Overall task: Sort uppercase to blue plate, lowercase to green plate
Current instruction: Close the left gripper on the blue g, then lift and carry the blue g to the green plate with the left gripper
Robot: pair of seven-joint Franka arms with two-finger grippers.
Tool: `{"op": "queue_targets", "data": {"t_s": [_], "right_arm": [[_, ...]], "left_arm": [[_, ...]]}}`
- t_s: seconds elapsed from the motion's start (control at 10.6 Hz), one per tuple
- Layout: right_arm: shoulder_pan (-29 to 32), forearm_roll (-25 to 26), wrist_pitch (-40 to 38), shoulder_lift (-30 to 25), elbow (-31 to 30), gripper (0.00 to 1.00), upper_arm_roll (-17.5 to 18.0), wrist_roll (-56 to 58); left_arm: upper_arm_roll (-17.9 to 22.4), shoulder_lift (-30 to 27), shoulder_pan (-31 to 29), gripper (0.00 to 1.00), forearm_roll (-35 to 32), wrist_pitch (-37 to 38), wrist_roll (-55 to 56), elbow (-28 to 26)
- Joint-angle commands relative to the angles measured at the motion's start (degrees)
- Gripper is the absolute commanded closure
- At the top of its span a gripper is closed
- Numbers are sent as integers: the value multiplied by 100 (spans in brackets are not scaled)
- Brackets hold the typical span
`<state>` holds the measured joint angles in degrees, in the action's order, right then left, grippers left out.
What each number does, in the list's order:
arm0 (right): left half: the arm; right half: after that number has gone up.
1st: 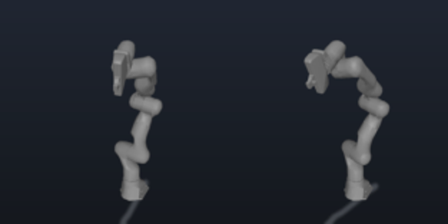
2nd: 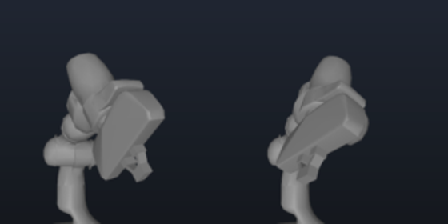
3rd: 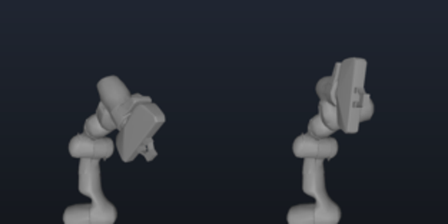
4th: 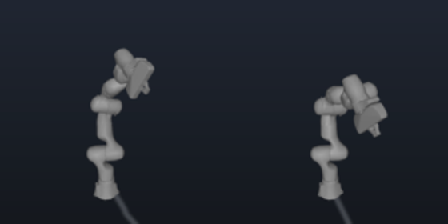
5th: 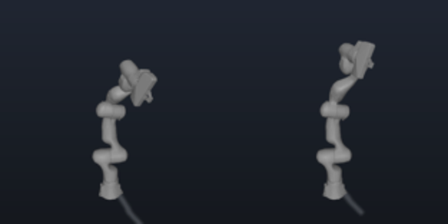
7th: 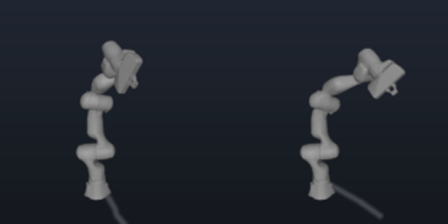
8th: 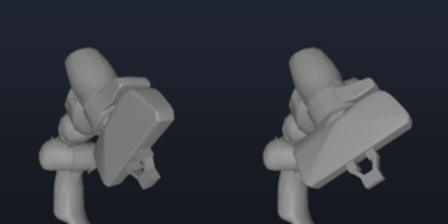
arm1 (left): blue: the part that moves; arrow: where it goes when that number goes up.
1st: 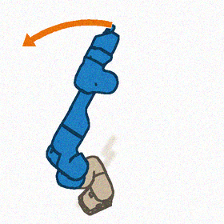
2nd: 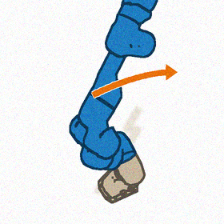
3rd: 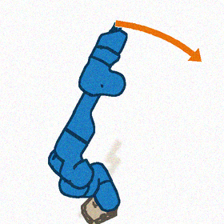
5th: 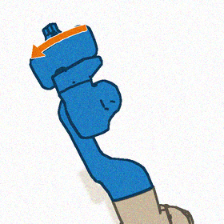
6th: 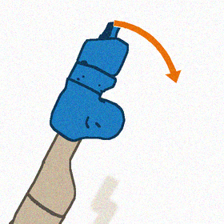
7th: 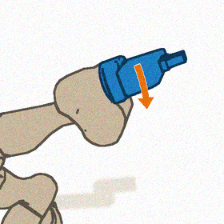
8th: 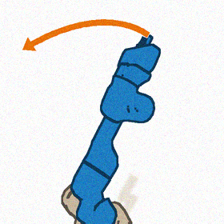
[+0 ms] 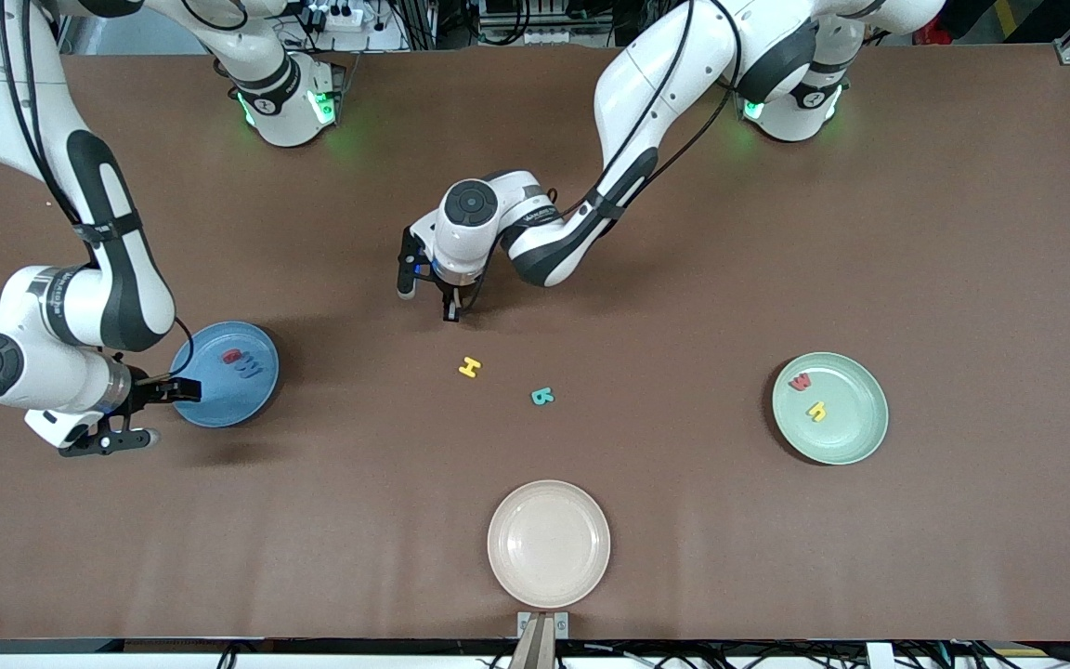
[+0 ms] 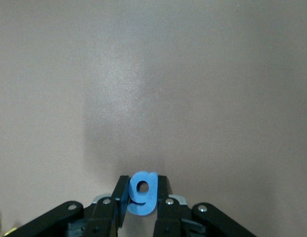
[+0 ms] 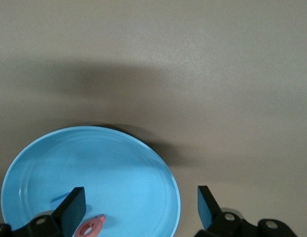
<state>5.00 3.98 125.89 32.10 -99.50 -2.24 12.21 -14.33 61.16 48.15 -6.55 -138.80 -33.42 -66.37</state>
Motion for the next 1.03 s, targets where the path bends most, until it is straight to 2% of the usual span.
{"op": "queue_targets", "data": {"t_s": [0.0, 0.19, 0.47, 0.56, 0.66, 0.75, 0.94], "right_arm": [[53, 112, -29, -28, 149, 0, 83, -122], [18, 68, -91, -256, 212, 0, 100, -131], [-227, 24, -91, -582, 212, 0, 144, -140], [-324, -54, -82, -626, 220, 0, 197, -140], [-420, -308, -91, -626, 299, 0, 267, -192], [-595, -493, -91, -618, 378, 0, 276, -314], [-799, -503, -545, -715, 623, 0, 267, -413]], "left_arm": [[141, -147, 72, 100, 101, 325, 37, 62], [141, -707, -94, 100, 354, 1264, 29, 54], [149, -1622, -892, 100, 593, 2915, 20, -26], [219, -1860, -1191, 100, 585, 3408, 37, -34], [455, -2071, -1490, 100, 585, 3769, 20, -78], [535, -2325, -1928, 100, 646, 3851, 81, -270], [580, -2617, -2895, 100, 1015, 3843, 345, -535]]}}
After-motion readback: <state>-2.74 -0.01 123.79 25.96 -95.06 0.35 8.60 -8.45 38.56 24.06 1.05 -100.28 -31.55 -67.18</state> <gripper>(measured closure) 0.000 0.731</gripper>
